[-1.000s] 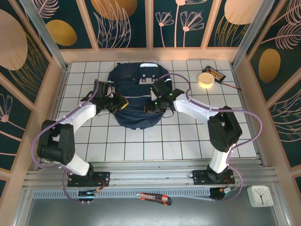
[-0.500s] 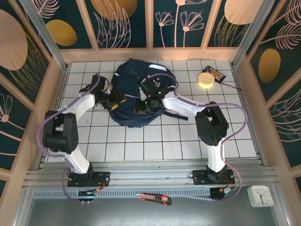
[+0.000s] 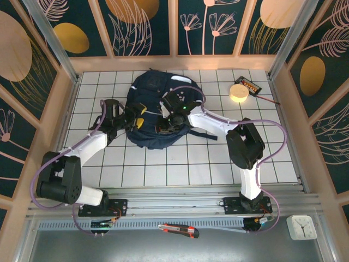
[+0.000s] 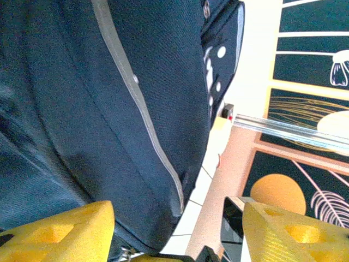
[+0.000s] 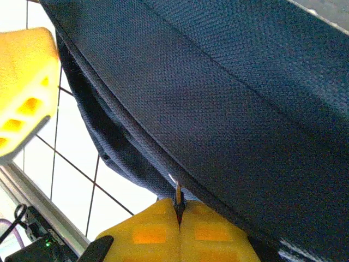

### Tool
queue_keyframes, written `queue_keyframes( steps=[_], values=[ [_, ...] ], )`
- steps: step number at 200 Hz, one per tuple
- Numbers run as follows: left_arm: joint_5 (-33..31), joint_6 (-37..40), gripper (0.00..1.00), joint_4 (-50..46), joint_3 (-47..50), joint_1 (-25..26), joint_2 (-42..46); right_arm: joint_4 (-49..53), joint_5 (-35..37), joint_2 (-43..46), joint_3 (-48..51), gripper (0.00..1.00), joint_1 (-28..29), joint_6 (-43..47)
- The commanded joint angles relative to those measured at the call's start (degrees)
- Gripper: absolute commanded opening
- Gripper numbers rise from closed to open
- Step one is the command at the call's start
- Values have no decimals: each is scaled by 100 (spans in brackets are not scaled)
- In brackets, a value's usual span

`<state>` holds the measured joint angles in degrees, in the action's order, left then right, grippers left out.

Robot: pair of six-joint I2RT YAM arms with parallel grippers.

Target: Pack the student bag

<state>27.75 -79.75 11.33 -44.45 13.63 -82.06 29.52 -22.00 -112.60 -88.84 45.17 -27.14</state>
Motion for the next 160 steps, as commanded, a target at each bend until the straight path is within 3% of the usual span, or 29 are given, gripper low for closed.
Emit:
queue_keyframes(
  steps=[1, 58, 160],
  values=[
    [-111, -571, 63, 370, -14, 217, -166, 246, -191, 55, -212, 0, -25, 191],
    [-182, -301, 64, -206, -2, 276, 45, 266, -182, 92, -163, 0, -87, 244],
    [-34, -420, 64, -141, 354, 345, 110, 151, -235, 8, -177, 0, -107, 139]
  ],
)
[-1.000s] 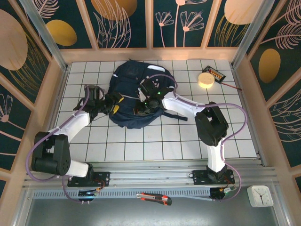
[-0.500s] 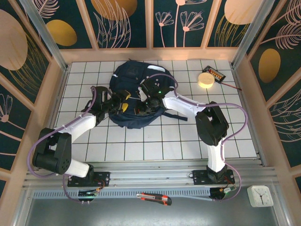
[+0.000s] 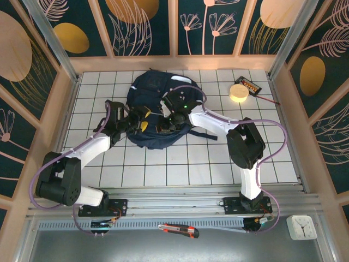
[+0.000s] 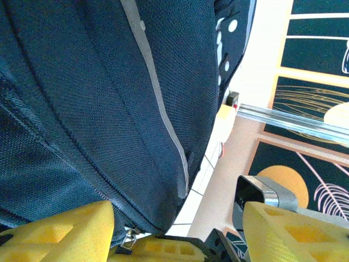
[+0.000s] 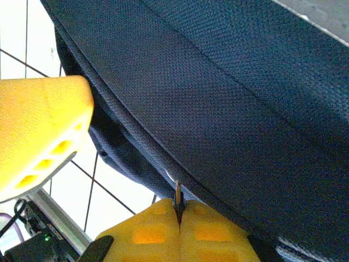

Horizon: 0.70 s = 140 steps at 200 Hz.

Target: Pack the student bag

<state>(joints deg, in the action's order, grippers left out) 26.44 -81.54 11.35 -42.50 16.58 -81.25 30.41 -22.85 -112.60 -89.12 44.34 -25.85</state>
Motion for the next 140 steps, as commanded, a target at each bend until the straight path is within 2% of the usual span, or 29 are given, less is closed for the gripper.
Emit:
queue_keyframes(
  steps=[1, 78, 101, 126, 134, 140],
  values=[
    [102, -258, 64, -129, 161, 53, 25, 61, -149, 9, -149, 0, -23, 10],
    [288, -203, 63, 95, -250, 85, -756, -83, -123, 26, -44, 0, 81, -161],
    [303, -156, 59, 194, -422, 87, -959, -50, -123, -41, -80, 0, 184, -191],
    [327, -14, 42, 165, -433, 85, -1015, 34, -40, -94, -141, 0, 242, -162],
    [349, -8, 31, 201, -381, 83, -1011, 28, -11, -77, -126, 0, 242, -166],
    [370, -4, 18, 233, -330, 85, -994, 23, 6, -62, -110, 0, 227, -172]
  ],
)
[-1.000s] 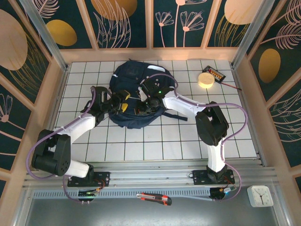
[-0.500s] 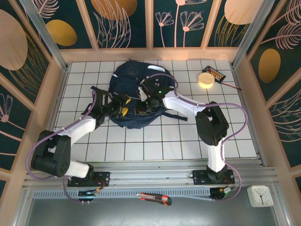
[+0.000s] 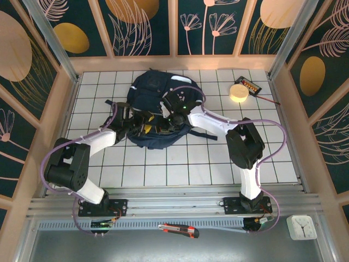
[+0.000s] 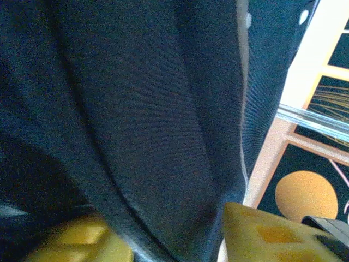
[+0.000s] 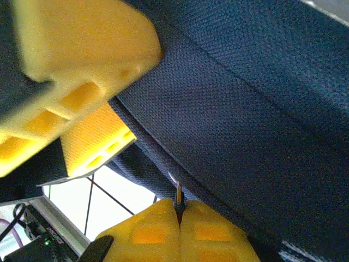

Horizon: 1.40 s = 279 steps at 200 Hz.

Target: Pack the student bag

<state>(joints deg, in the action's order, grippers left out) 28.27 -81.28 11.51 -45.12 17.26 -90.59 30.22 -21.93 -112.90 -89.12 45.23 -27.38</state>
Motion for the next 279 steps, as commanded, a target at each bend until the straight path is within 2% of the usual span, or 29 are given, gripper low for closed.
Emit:
queue_keyframes(
  steps=[1, 9, 60, 158, 279],
  values=[
    [191, -29, 16, 228, -58, 16, -58, 44, -84, -31, -108, 0, 141, -21],
    [226, -35, 0, 305, 28, 23, -27, 31, -68, -20, -89, 0, 139, -22],
    [101, 399, 0, -43, 248, 16, 352, -16, 40, 105, 43, 0, 14, -32],
    [-51, 340, 0, 131, 593, -1, 767, -2, 268, 669, 645, 0, -328, 13],
    [-36, 1977, 0, -1405, -401, -130, 661, 2, 486, 1112, 1068, 0, -472, -31]
  ],
)
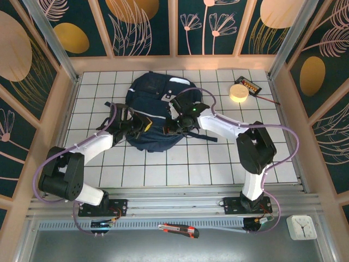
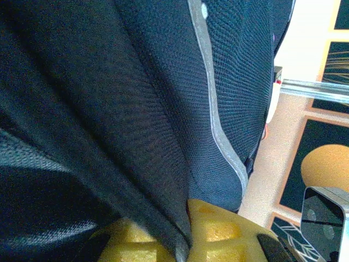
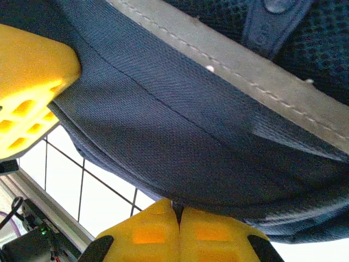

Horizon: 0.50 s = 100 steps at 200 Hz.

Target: Pack the student bag

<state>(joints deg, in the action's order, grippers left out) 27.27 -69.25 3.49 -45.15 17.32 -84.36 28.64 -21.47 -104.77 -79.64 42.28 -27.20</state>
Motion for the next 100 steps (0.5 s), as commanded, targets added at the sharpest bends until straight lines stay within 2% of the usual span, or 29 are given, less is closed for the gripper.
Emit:
queue_keyframes(
  steps=[1, 52, 66, 82, 100],
  values=[
    [71, 805, 0, -625, -425, -139, 27, 164, 441, 299, 121, 0, -176, -48],
    [330, 2455, 0, -2044, -1626, -326, -730, 81, 351, 298, 144, 0, -109, -149],
    [362, 2600, 0, -2172, -1729, -362, -804, 5, 273, 228, 126, 0, -31, -231],
    [429, 2429, 0, -1957, -1582, -381, -738, -17, 231, 117, 18, 0, 88, -276],
    [562, 1989, 29, -1470, -1219, -379, -576, 43, 239, -51, -186, 0, 190, -251]
  ],
)
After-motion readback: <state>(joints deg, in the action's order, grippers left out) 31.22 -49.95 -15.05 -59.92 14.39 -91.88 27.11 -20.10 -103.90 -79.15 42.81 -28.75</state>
